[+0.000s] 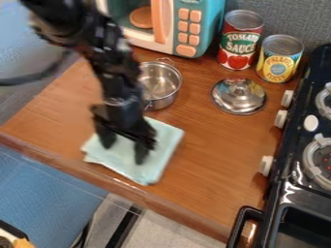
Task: Move the blue cloth to the bottom right corner of the table
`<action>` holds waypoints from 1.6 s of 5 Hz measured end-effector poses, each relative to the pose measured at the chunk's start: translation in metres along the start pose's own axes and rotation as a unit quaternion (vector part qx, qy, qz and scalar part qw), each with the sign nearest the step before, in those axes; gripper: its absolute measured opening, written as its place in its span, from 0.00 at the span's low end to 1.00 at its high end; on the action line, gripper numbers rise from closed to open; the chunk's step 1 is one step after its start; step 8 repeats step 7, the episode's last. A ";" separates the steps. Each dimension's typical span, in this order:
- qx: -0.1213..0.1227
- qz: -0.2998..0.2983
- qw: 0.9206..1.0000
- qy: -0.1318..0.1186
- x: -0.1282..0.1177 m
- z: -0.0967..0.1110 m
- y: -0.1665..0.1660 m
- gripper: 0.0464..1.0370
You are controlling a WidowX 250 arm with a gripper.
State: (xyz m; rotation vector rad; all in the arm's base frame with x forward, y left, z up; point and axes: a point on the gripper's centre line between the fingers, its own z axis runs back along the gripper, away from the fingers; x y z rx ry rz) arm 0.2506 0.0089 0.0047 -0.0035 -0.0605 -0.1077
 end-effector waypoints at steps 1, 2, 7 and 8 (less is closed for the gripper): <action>-0.003 -0.028 1.000 0.010 0.004 -0.001 -0.046 0.96; 0.009 -0.022 0.999 0.028 0.004 0.000 -0.090 0.96; 0.001 0.043 0.998 -0.051 0.009 0.102 -0.090 0.96; 0.001 0.043 0.998 -0.051 0.009 0.102 -0.090 0.96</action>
